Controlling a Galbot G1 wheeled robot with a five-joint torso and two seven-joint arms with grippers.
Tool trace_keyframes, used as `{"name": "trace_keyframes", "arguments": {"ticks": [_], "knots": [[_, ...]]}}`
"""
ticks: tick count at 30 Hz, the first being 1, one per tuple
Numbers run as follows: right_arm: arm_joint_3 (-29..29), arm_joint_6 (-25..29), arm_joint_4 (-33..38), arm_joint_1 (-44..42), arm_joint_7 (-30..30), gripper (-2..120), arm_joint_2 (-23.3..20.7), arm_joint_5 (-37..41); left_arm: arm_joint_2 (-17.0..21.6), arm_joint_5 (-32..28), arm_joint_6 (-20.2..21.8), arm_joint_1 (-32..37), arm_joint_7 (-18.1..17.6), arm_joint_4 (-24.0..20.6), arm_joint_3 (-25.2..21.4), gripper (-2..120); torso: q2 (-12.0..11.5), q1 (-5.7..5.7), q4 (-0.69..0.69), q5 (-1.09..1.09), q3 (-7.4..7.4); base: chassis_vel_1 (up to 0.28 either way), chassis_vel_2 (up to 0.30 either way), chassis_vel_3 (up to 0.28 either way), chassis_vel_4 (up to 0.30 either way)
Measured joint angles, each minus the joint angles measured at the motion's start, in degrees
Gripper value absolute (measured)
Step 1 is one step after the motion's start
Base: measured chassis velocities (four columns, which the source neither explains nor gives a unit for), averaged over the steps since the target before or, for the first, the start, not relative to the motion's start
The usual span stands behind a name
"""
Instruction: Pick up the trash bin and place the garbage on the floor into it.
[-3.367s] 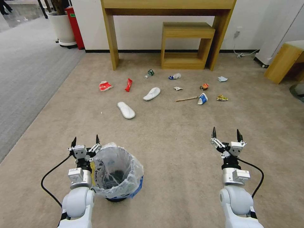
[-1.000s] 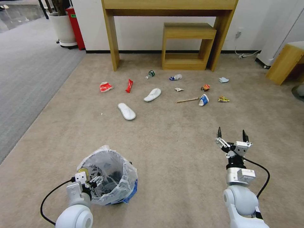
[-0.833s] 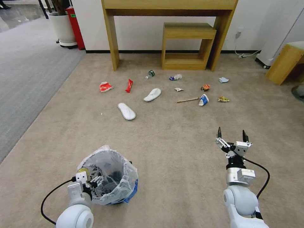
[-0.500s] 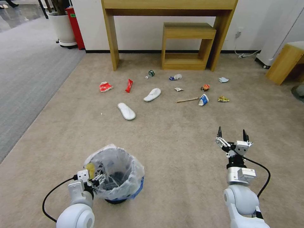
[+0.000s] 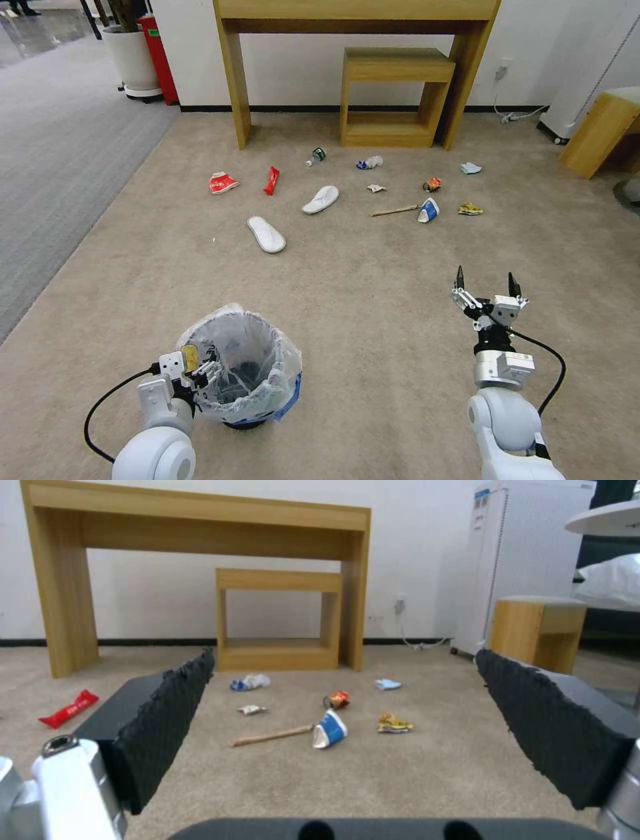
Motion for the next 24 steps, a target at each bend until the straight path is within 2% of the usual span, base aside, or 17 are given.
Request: {"name": "trace_keyframes", "arguments": {"ticks": [12,14,16,17,20,24], "knots": [[0.0,-0.1,-0.1,0.0,0.0,100,0.2,-0.1,-0.2,-0.8,-0.1,-0.4,-0.4,1.7,-0.1,91,0.0,0.0,0.0,0.0,0.0,0.0,0.0,0.0,0.0],[0.0,-0.1,-0.1,0.0,0.0,100,0.2,-0.2,-0.2,-0.9,0.0,-0.4,-0.5,1.5,-0.1,87,0.0,0.0,0.0,0.0,0.0,0.0,0.0,0.0,0.0],[-0.1,-0.1,-0.1,0.0,0.0,100,0.3,-0.2,-0.1,-1.0,0.2,-0.5,-0.5,1.4,-0.2,77,0.0,0.0,0.0,0.0,0.0,0.0,0.0,0.0,0.0],[-0.1,-0.1,-0.1,0.0,0.0,100,0.3,-0.2,-0.1,-1.0,0.2,-0.5,-0.5,1.4,-0.2,77,0.0,0.0,0.0,0.0,0.0,0.0,0.0,0.0,0.0],[-0.1,-0.1,-0.1,-0.1,0.0,100,0.4,-0.4,-0.1,-1.1,0.3,-0.5,-0.5,1.6,-0.3,62,0.0,0.0,0.0,0.0,0.0,0.0,0.0,0.0,0.0],[-0.1,-0.1,-0.1,-0.1,0.0,100,0.5,-0.5,-0.2,-1.2,0.3,-0.6,-0.5,1.9,-0.3,56,0.0,0.0,0.0,0.0,0.0,0.0,0.0,0.0,0.0]]}}
